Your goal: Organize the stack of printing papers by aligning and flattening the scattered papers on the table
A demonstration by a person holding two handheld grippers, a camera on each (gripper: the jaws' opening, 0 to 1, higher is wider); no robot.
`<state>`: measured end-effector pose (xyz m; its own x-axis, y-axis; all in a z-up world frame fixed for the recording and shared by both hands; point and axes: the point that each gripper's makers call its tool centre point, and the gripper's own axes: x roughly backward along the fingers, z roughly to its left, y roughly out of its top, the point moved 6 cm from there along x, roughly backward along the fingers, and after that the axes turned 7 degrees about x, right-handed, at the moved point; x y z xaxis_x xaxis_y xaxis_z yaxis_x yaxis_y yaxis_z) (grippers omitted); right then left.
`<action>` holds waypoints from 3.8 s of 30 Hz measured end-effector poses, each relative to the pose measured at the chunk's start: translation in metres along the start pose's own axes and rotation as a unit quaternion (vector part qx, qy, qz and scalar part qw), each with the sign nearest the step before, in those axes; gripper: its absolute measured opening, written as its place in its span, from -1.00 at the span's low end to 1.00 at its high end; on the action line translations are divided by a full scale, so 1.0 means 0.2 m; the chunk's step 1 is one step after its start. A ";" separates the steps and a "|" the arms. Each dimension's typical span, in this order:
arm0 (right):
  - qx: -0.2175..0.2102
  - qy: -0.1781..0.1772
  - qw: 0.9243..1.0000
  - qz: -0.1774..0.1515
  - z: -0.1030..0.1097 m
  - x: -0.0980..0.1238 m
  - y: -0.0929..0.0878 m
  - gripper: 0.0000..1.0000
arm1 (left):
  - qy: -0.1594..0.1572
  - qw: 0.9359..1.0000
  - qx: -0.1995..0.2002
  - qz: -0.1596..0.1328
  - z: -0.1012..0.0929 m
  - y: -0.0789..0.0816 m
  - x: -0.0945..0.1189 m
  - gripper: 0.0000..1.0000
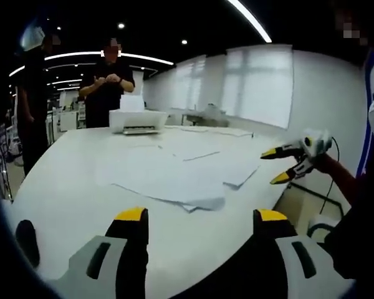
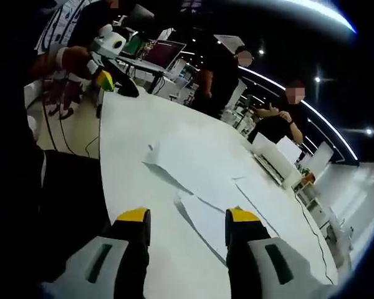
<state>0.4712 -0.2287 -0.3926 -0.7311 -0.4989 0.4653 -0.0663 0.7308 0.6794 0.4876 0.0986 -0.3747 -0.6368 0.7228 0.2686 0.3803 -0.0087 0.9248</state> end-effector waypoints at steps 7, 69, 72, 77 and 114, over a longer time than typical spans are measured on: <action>-0.002 0.002 1.000 -0.003 0.01 -0.02 0.00 -0.13 | 0.002 1.000 -0.002 0.003 0.01 -0.01 0.00 0.42; 0.015 0.021 0.999 -0.035 0.03 -0.26 0.05 -0.21 | 0.005 1.000 0.003 0.005 0.00 -0.03 0.01 0.39; 0.016 0.025 0.999 -0.041 0.03 -0.28 0.06 -0.21 | 0.005 1.000 0.002 0.005 0.00 -0.03 0.01 0.39; 0.020 0.027 0.999 -0.040 0.04 -0.29 0.06 -0.23 | 0.006 1.000 0.002 0.005 0.00 -0.03 0.02 0.39; 0.029 0.052 0.997 -0.058 0.07 -0.44 0.09 -0.27 | 0.005 1.000 -0.001 0.009 0.00 -0.04 0.03 0.39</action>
<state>0.5252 -0.1644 -0.4294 -0.6415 -0.6254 0.4442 -0.1876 0.6894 0.6997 0.4810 0.1025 -0.3796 -0.6363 0.7158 0.2878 0.3907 -0.0227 0.9202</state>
